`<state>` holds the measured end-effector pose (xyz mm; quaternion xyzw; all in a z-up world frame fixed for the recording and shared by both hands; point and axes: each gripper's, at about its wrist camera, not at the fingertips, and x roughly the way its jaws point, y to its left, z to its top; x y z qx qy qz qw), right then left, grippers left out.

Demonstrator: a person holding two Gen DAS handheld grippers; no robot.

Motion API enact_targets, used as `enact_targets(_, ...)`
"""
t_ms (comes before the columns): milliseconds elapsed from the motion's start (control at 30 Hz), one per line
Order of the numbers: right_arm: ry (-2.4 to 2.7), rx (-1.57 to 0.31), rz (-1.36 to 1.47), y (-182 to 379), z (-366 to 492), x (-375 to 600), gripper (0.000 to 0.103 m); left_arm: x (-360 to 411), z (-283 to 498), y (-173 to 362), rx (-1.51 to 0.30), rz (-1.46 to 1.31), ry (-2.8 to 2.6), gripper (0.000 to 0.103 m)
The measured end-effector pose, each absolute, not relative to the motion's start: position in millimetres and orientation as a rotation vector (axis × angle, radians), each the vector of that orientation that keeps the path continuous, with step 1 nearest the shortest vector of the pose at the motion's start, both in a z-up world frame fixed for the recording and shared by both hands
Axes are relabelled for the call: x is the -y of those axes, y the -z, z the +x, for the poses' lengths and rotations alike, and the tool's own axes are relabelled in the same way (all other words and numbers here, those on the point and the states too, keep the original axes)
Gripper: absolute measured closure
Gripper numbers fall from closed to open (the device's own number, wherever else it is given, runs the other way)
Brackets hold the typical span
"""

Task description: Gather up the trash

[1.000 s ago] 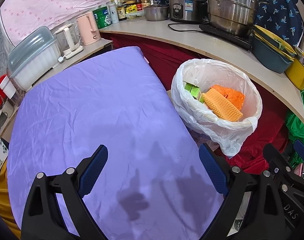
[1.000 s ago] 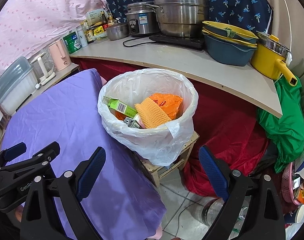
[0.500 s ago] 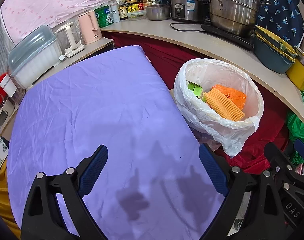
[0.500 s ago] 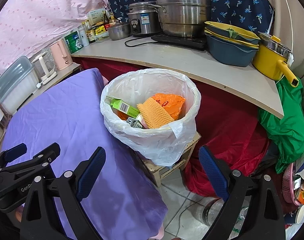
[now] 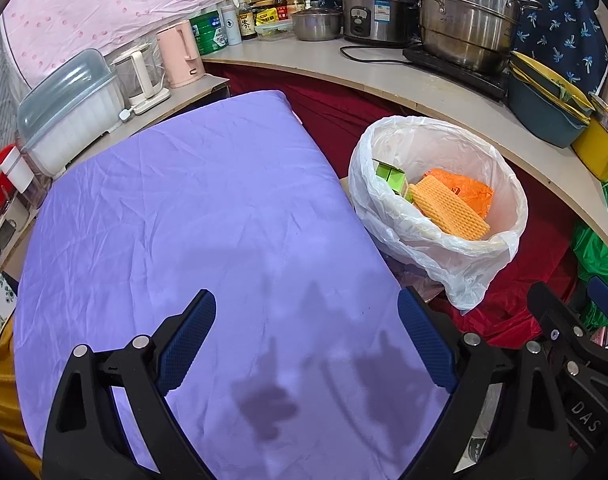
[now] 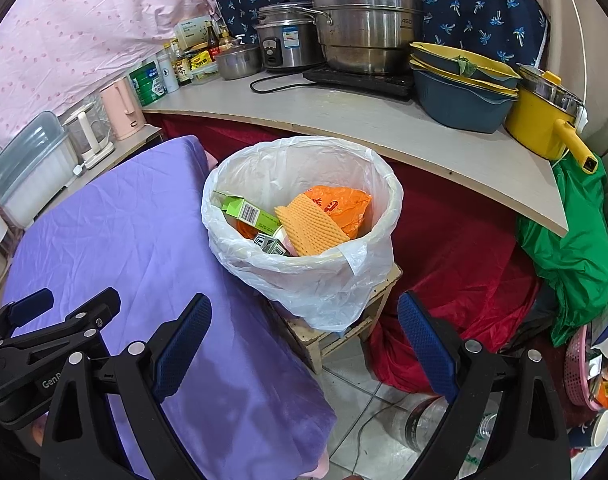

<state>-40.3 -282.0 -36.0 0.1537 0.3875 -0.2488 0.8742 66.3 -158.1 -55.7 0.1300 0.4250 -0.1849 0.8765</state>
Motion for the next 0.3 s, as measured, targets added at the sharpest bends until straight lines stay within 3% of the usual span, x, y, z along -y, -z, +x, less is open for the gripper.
enact_targets(300,0.519,-0.803,0.319,35.3,-40.1,281.9,0.013,158.7,59.6,57.2,-0.856,0.288,0.393,0.015)
